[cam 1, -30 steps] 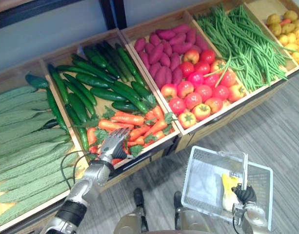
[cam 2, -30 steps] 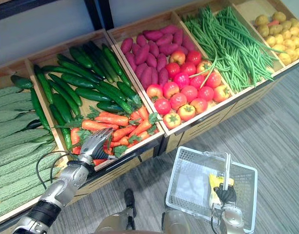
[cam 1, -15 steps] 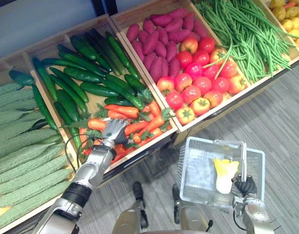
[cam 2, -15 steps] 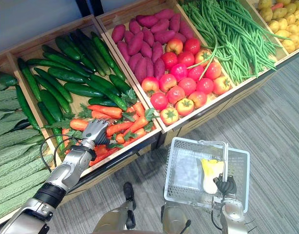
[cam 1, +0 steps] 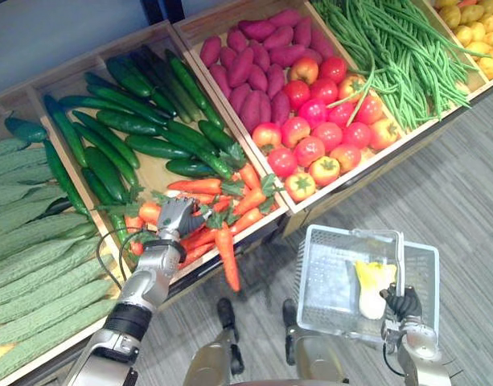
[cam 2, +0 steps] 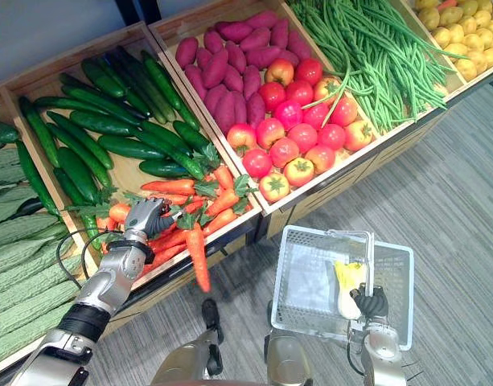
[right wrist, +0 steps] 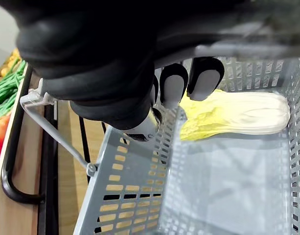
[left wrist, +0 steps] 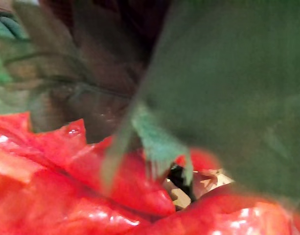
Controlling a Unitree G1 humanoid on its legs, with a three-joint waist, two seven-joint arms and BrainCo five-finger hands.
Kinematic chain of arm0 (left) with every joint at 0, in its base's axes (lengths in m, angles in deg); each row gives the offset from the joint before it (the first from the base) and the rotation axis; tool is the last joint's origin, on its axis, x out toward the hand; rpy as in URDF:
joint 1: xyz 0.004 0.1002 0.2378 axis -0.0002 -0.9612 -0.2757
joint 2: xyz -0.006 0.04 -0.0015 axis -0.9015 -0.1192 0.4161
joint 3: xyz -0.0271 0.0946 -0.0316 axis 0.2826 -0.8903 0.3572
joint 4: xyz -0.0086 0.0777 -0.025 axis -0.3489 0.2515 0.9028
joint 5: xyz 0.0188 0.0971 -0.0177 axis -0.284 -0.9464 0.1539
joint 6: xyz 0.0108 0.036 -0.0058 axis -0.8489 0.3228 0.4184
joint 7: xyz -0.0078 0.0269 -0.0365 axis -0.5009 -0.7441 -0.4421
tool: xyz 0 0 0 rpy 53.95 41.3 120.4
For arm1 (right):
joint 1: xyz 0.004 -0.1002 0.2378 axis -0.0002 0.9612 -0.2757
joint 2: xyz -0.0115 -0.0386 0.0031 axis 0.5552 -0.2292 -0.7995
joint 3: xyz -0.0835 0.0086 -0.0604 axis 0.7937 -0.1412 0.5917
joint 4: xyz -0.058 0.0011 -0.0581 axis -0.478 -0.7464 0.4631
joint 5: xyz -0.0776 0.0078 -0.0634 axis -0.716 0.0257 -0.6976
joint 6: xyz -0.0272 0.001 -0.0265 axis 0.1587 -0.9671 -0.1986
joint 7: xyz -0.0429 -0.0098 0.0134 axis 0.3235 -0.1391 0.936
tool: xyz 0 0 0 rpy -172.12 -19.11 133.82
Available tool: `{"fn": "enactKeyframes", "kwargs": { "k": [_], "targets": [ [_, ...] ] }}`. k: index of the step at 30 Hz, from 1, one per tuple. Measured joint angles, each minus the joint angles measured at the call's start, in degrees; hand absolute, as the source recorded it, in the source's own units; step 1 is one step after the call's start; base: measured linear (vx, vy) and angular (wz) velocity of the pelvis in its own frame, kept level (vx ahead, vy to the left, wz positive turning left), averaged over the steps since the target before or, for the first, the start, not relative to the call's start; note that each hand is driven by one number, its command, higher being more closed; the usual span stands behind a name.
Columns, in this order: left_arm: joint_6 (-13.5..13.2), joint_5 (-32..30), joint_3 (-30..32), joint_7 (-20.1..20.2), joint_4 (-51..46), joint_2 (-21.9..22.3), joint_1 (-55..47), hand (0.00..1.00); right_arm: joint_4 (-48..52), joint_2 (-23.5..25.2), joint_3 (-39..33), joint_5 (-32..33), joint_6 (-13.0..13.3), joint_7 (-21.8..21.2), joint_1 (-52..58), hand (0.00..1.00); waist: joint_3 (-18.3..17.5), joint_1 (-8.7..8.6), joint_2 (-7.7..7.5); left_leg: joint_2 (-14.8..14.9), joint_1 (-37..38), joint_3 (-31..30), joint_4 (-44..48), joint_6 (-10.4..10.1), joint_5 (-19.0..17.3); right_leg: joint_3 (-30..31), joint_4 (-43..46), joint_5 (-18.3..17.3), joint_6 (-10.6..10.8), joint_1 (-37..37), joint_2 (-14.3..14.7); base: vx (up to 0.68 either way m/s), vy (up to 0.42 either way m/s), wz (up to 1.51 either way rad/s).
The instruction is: Pick vegetable in the basket
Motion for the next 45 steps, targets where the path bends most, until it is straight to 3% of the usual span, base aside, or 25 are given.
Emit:
{"fn": "enactKeyframes", "kwargs": {
  "k": [4,10,13,17,21,27,32,35,37,38,40,41,42,45],
  "targets": [
    [0.4,0.4,2.3,-1.1,-1.2,0.0,-0.4,1.0,-1.0,0.1,0.0,0.0,0.0,0.0,-0.6,1.0,0.0,0.15,0.02,0.0,0.3,-0.1,0.0,0.0,0.0,0.0,-1.0,0.5,0.1,0.8,0.0,0.0,-0.002,0.01],
    [1.7,4.3,8.1,-4.7,-11.0,0.5,-3.2,1.0,-1.0,0.6,0.1,0.0,0.0,-0.1,-0.6,1.0,0.0,0.09,0.02,-0.1,1.5,-0.3,0.0,0.0,0.0,0.2,-2.1,1.0,0.2,2.4,-0.1,0.01,-0.002,-0.01],
    [1.6,6.7,9.0,-6.3,-16.3,2.5,-4.9,1.0,-1.0,1.3,0.1,0.0,-0.1,-0.1,-0.7,1.0,0.0,0.12,0.06,-0.1,1.8,-0.3,0.0,0.0,0.0,0.3,-2.3,1.2,0.2,2.7,-0.1,0.0,0.0,0.0],
    [0.9,12.1,10.1,-7.6,-23.1,8.4,-8.8,1.0,-1.0,2.1,-0.1,0.0,-0.3,-0.1,-0.5,1.0,-0.1,0.1,0.08,-0.2,2.9,-0.2,-0.1,0.0,0.0,0.4,-2.9,1.6,0.3,4.0,-0.1,0.0,0.0,0.0],
    [-0.8,18.5,11.0,-9.2,-28.3,11.3,-12.7,1.0,-1.1,2.3,-0.7,0.0,-0.7,0.0,-0.5,1.0,-0.2,0.19,0.1,0.0,4.0,0.8,-0.1,-0.1,-0.1,1.7,-3.1,1.7,0.4,4.6,0.1,-0.01,-0.008,-0.14],
    [-3.1,27.9,10.8,-9.8,-35.7,16.6,-18.9,1.0,-0.2,2.7,-1.4,0.0,-1.1,0.5,-0.5,1.0,-1.7,0.31,0.2,0.3,5.9,6.6,-0.1,-0.1,-1.4,7.2,-4.8,3.7,1.1,4.5,0.7,-0.01,0.005,-0.5],
    [-5.1,34.0,8.0,-10.0,-41.9,19.3,-21.3,1.0,8.7,5.8,-2.5,0.0,-2.5,1.7,3.7,1.0,-3.8,0.33,0.15,1.2,7.7,13.7,0.4,-1.1,-3.9,13.5,-4.6,4.1,1.6,2.6,2.1,0.0,-0.002,-0.74],
    [-5.6,35.0,5.1,-10.0,-43.6,19.8,-21.1,1.0,15.9,7.3,-2.4,0.0,-2.8,3.1,5.5,1.0,-3.9,0.18,-0.12,3.5,7.1,20.3,7.8,-1.5,-8.9,18.4,-4.8,4.6,2.5,1.5,3.1,0.01,-0.01,-1.01],
    [-6.1,35.1,4.0,-9.8,-43.6,19.8,-21.0,1.0,18.1,7.9,-2.3,0.0,-2.8,4.2,4.9,1.0,-4.2,0.08,0.06,5.6,6.7,24.1,11.7,-1.8,-11.4,12.2,-5.3,3.1,1.1,0.3,1.7,-0.01,-0.006,-1.18],
    [-6.4,35.1,3.7,-9.7,-43.5,19.8,-20.9,1.0,18.8,8.1,-2.1,0.0,-2.8,4.5,4.3,1.0,-4.4,0.03,0.32,7.1,6.2,25.9,13.6,-1.8,-12.8,6.1,-5.2,2.6,-1.0,-0.6,0.6,0.01,0.006,-1.28],
    [-6.6,35.3,4.1,-9.6,-42.1,20.0,-19.9,1.0,19.2,8.2,-1.9,-0.1,-2.7,5.4,2.3,1.0,-5.0,-1.15,0.46,9.6,6.4,30.3,16.7,-2.8,-14.2,-16.0,-5.0,4.3,-6.9,-1.0,-3.9,0.08,-0.008,-1.18],
    [-6.6,35.7,4.3,-9.6,-41.6,20.2,-19.7,1.0,19.2,8.3,-1.9,-0.1,-2.7,5.4,1.8,1.0,-5.2,-1.14,0.45,10.2,7.0,31.6,17.3,-3.1,-14.3,-19.7,-4.9,5.8,-8.1,-0.9,-4.5,0.16,-0.078,-1.18],
    [-6.6,36.2,5.2,-9.5,-40.4,20.5,-19.5,1.0,19.1,8.5,-1.7,-0.2,-2.7,5.3,0.9,1.0,-5.4,-1.13,0.26,11.2,8.0,32.2,18.5,-3.6,-14.6,-21.7,-4.3,10.0,-6.5,-0.7,-4.2,0.2,-0.147,-1.33],
    [-6.7,37.3,4.6,-8.6,-35.4,22.6,-16.9,1.0,19.1,6.0,-0.2,-1.2,-2.7,5.2,-0.7,1.0,-5.5,-1.3,3.25,14.9,12.4,33.4,21.2,-6.3,-17.8,-15.8,-4.3,8.6,-3.8,0.1,0.4,0.15,-0.142,-1.41]
  ]
}}
